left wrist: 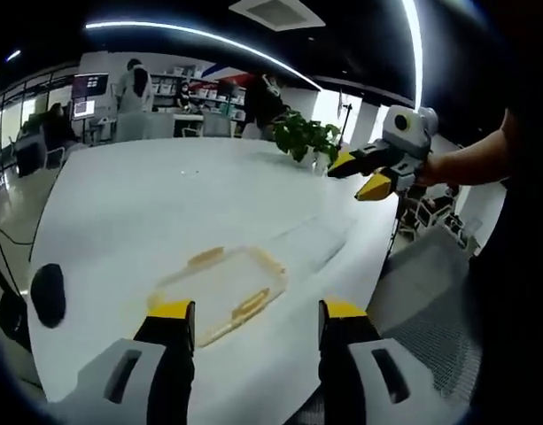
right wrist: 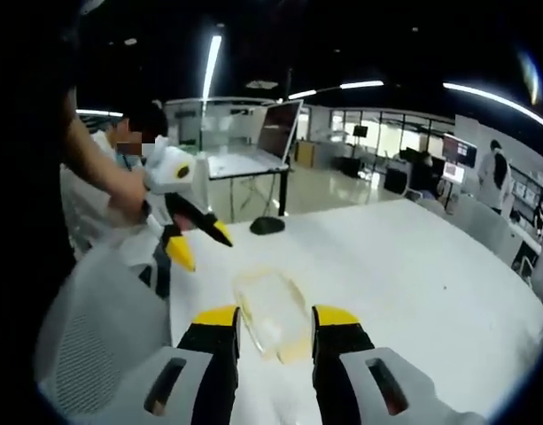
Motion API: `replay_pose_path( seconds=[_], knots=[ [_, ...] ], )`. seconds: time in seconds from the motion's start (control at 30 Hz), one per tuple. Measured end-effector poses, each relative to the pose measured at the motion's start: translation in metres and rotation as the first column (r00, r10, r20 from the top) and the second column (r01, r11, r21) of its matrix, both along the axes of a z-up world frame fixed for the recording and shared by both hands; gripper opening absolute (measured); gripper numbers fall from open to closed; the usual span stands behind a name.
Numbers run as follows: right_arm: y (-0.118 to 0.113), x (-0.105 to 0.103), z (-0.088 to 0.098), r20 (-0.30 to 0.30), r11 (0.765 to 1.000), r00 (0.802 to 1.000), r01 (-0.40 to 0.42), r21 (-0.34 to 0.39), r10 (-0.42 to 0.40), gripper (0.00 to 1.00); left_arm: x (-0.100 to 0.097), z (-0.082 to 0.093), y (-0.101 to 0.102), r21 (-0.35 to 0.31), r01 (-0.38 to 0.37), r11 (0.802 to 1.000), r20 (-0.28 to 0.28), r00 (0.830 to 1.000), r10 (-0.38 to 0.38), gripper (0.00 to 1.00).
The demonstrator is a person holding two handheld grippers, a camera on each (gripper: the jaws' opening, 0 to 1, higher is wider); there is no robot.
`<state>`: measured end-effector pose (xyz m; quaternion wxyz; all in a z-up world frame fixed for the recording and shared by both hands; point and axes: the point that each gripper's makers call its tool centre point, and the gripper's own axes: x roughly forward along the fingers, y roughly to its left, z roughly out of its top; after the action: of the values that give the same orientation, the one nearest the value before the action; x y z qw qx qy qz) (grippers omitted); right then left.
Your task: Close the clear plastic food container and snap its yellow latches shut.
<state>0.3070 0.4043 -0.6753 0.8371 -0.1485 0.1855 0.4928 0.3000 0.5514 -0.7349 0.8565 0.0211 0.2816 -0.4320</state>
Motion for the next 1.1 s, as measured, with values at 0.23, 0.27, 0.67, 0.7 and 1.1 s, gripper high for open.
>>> replay_pose_path(
  seconds=[0.23, 0.27, 0.67, 0.7, 1.1],
  knots=[
    [0.004, 0.003, -0.010, -0.025, 1.000, 1.000, -0.006, -0.018, 0.006, 0.31, 0.005, -0.005, 0.005, 0.040, 0.027, 0.999, 0.007, 1.000, -0.028, 0.56],
    [0.004, 0.003, -0.011, -0.024, 1.000, 1.000, -0.008, -0.020, 0.007, 0.31, 0.005, -0.005, 0.004, 0.043, 0.033, 0.999, 0.003, 0.999, -0.034, 0.56],
    [0.012, 0.004, -0.025, -0.044, 0.998, 0.999, -0.034, -0.048, 0.032, 0.33, 0.009, -0.013, 0.005, 0.104, 0.119, 0.987, 0.008, 0.993, -0.120, 0.55],
    [0.013, 0.004, -0.026, -0.046, 0.998, 0.998, -0.037, -0.051, 0.035, 0.33, 0.008, -0.014, 0.005, 0.116, 0.135, 0.984, 0.010, 0.991, -0.137, 0.54],
    [0.015, 0.014, -0.049, -0.076, 0.992, 0.997, -0.042, -0.115, 0.033, 0.32, 0.018, -0.029, 0.013, 0.192, 0.194, 0.962, -0.008, 0.981, -0.196, 0.56]
  ],
)
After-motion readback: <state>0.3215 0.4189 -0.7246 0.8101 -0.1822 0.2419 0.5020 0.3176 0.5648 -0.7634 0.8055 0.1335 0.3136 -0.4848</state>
